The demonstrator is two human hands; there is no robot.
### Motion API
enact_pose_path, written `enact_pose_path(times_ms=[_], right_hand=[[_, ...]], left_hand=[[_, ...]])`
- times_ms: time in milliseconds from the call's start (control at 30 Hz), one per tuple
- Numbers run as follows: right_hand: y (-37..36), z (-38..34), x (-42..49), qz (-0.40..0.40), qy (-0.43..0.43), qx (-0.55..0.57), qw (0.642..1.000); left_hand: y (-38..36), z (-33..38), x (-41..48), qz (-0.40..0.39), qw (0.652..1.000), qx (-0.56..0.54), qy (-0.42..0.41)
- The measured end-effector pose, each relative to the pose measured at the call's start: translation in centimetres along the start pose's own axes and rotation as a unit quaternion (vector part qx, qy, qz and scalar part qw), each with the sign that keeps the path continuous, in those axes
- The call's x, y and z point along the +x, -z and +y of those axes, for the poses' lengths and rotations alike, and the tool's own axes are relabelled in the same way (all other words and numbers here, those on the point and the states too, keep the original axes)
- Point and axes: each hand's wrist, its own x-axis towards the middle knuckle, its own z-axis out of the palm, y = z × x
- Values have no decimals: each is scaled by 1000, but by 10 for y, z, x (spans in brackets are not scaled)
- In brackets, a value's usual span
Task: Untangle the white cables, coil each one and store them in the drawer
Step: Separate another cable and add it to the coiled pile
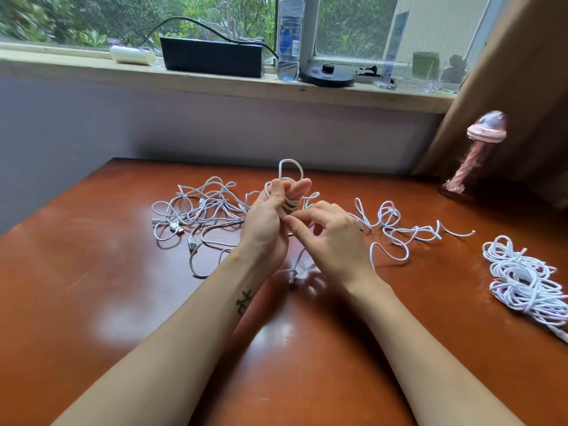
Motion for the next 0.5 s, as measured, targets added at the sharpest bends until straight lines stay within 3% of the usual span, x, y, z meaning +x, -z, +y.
enact_pose_path(times_ms=[200,500], right_hand=[[3,0,2,-21,-42,72,996],[14,13,4,-37,-43,49,997]], left_hand=[[0,-2,1,6,1000,23,-2],[6,6,6,22,999,43,-16]])
